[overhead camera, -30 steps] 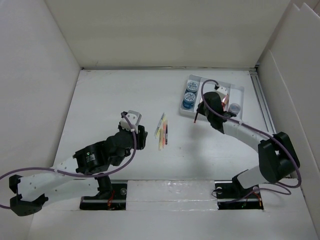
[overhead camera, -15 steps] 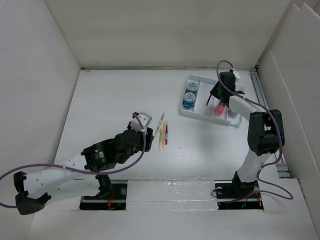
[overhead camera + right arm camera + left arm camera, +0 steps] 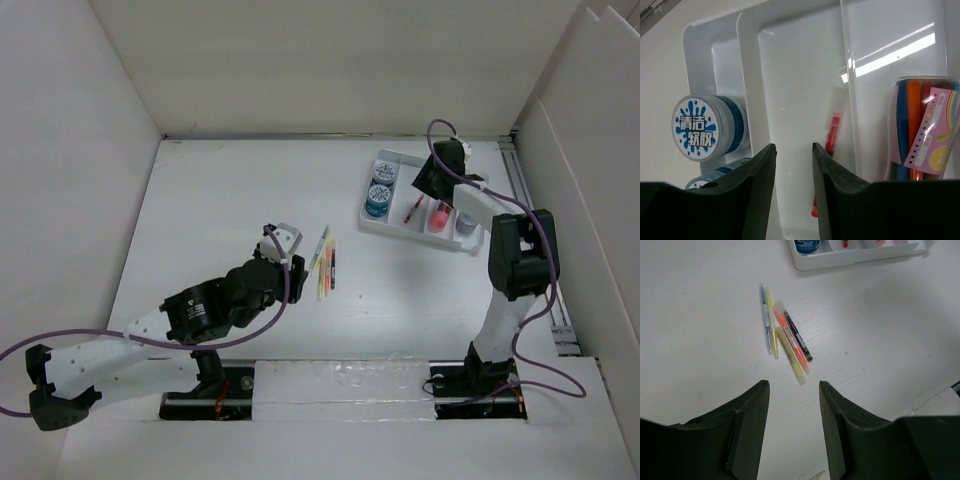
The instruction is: Organize the desk
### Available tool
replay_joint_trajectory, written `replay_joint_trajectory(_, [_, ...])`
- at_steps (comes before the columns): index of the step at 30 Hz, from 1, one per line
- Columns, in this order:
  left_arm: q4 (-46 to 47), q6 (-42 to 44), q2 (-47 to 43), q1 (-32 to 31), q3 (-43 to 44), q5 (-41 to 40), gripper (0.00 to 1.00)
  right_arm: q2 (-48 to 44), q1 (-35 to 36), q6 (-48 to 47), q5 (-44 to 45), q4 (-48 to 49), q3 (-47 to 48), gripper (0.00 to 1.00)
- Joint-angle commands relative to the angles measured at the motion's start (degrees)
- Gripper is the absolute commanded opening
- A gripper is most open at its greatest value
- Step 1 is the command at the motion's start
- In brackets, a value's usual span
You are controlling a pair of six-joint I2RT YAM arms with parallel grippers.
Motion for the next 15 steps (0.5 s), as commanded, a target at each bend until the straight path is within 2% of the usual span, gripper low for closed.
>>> replay_joint_trajectory(1, [1.45, 0.45, -1.42, 0.06, -0.22, -0.05, 0.41, -5.08, 0.78, 0.06, -1.32, 3.99, -1.47, 0.41])
replay_joint_trajectory(4, [1.37, 0.45, -1.86, 0.06, -0.05, 0.13, 0.41, -8.52, 5.16, 0.15, -2.47, 7.86, -6.31, 0.41])
replay_joint_trajectory(6, [1.28, 0.45, -2.12, 0.06, -0.04, -0.22, 0.41, -12.29, 10.25, 0.76, -2.38, 12.08, -11.64, 0.27])
replay_joint_trajectory(8, [1.37, 0.45, -2.74, 0.06, -0.13, 0.22, 0.41, -14.67, 14.64, 1.29, -1.51, 16.92, -15.01, 0.11])
replay_joint_trajectory(9, [1.45, 0.45, -2.83, 0.06, -0.13, 0.30, 0.41, -14.85, 19.36, 2.16, -0.37, 17.89, -16.33, 0.00])
replay_joint_trajectory(12, [1.54, 0.45, -3.62, 0.06, -0.13, 0.21, 0.41, -13.02, 28.16, 2.96, 4.54, 20.18, -19.32, 0.00])
replay_joint_trajectory(15, [1.63, 0.62, -3.97, 0.06, -0.40, 1.01, 0.41, -10.04, 33.98, 3.23, 9.03, 20.62, -20.12, 0.00])
